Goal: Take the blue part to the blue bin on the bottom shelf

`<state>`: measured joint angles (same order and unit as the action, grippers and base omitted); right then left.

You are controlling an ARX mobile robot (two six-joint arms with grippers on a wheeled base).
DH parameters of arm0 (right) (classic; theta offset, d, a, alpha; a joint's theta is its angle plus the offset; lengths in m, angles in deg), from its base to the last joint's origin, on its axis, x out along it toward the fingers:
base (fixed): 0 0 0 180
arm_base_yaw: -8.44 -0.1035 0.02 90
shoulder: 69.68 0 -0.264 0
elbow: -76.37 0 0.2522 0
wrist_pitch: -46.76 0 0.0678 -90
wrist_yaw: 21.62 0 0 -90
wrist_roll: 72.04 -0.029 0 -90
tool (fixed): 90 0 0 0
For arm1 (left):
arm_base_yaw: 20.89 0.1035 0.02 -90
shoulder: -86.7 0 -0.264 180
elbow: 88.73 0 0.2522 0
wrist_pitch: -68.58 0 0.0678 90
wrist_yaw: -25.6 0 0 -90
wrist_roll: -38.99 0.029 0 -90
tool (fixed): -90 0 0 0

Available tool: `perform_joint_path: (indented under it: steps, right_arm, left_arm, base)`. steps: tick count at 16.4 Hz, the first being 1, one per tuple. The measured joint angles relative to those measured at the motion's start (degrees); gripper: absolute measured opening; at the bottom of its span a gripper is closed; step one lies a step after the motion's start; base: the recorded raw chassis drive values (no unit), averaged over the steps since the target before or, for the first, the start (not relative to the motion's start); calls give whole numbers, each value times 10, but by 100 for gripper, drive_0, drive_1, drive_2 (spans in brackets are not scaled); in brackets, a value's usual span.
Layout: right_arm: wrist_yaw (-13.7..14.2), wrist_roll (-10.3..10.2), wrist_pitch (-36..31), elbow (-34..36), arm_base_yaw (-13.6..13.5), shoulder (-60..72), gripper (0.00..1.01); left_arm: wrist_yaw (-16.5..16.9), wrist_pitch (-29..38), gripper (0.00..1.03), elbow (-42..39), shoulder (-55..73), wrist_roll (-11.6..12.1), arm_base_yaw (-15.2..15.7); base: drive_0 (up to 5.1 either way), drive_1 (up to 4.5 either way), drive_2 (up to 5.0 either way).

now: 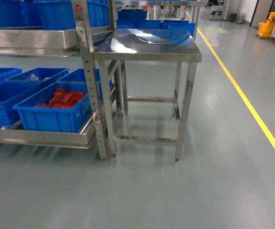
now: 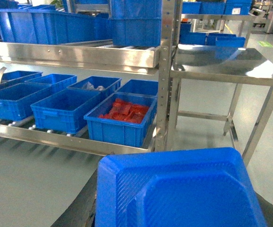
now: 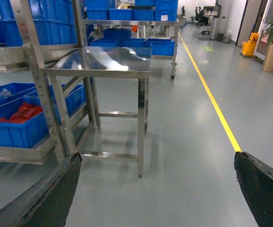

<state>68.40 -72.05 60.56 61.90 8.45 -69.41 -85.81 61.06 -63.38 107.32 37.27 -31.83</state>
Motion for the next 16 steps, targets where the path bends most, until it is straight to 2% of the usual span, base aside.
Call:
perform_joint_path:
  steps: [16]
  right_arm:
    - [0,0,1,0,0,0,98]
  left_arm:
    - [0,-2,43,0,2,0,0]
  base:
    - [2,420,-416]
